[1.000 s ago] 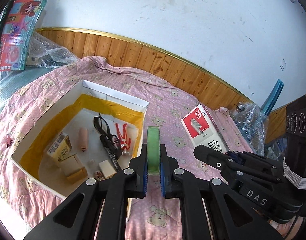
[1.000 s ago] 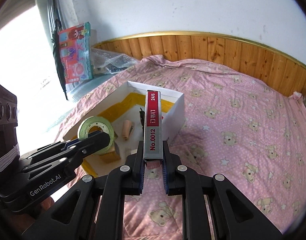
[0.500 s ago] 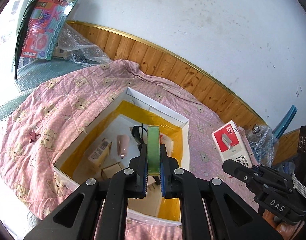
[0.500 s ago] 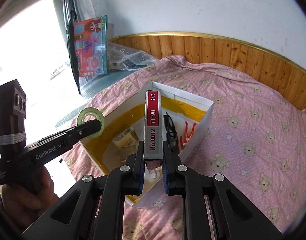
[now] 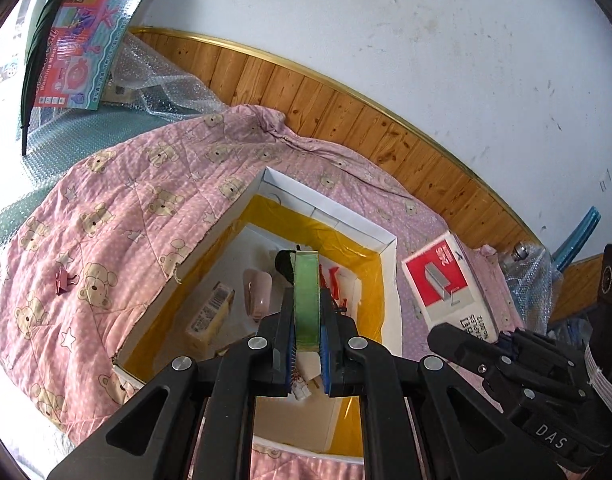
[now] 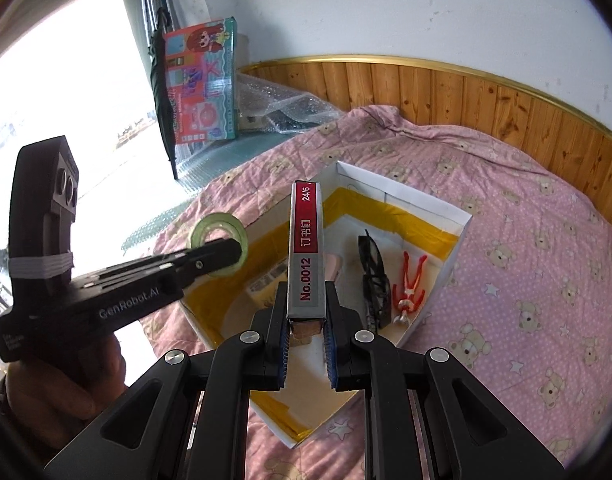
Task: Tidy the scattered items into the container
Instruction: 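Lift and carry the staple box in the right gripper and tape roll in the left to the box, then lower into the box and open the right gripper while the left releases the tape roll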
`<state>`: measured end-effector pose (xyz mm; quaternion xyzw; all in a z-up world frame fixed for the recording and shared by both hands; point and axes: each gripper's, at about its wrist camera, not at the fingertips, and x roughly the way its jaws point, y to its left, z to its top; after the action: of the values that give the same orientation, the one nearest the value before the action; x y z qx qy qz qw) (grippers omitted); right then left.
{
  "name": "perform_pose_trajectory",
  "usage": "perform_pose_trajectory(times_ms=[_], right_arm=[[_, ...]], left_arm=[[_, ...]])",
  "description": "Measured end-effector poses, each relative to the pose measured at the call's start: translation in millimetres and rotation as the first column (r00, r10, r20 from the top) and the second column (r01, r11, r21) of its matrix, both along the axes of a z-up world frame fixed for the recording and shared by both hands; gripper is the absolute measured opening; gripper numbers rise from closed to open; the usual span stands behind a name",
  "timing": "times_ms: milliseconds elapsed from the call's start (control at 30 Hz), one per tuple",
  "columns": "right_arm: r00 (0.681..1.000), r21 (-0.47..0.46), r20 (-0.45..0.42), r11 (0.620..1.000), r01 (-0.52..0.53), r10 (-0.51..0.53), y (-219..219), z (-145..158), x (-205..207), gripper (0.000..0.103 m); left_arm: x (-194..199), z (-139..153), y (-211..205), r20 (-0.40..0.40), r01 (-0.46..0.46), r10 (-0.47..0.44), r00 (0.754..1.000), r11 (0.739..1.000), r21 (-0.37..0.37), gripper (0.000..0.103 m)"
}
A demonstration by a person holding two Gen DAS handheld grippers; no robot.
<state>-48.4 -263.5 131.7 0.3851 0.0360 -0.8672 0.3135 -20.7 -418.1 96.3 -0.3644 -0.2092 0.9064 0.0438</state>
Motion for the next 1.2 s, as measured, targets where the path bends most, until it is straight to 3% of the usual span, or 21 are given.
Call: perform_pose_trajectory(times_ms=[200,500,967,1200], right_arm=[[1.0,0.011,0.008,1.0,-0.022,0.022,-8,0,-27,0.015],[0.996,0.053,0.045,0.995,-0.079,0.077,-26,-7,-82,0.015],[0.987,0.107,0.097,0.985,-0.137,0.127,-50,-36,-135,0.016],[0.983,0.102,0.128,0.984,-0.149,0.135,-56,-46,-156,0.015]], left_arm=[[-21,-13,16,0.051,0.057,-0.058,0.997,0.998,0.022,0.01],[-51,-33,24,0.123,0.059,-0.066,0.99,0.997,0.057,0.01],[-90,-53,27,0.221,0.026,-0.022,0.975,1.0,-0.016,0.01],[-101,-65,24,0.26,0.006,-0.013,0.966,1.0,0.028,0.01]])
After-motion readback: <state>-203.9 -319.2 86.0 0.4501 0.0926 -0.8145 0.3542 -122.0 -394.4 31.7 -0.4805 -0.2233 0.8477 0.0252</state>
